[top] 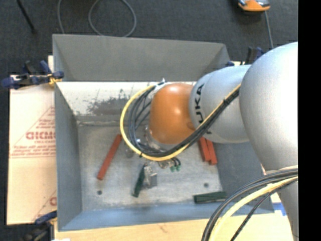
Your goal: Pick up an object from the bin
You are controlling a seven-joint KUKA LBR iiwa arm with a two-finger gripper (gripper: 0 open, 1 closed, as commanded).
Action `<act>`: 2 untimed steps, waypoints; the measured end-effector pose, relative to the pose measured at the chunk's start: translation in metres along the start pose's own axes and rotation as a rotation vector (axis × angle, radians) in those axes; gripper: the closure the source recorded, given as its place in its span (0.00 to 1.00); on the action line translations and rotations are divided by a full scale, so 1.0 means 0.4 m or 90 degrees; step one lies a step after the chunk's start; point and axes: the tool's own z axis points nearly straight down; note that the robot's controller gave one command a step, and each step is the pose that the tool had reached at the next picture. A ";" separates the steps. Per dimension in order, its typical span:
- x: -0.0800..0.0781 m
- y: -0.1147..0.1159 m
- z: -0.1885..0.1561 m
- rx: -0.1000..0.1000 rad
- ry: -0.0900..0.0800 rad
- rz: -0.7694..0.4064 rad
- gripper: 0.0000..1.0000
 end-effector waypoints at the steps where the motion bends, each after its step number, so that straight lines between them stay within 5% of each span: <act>1: 0.000 -0.009 0.000 0.001 0.000 0.005 1.00; 2: 0.004 0.016 -0.346 0.003 -0.006 -0.014 1.00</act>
Offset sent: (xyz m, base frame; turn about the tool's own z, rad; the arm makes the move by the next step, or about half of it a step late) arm 0.0000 0.0000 0.0000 0.0000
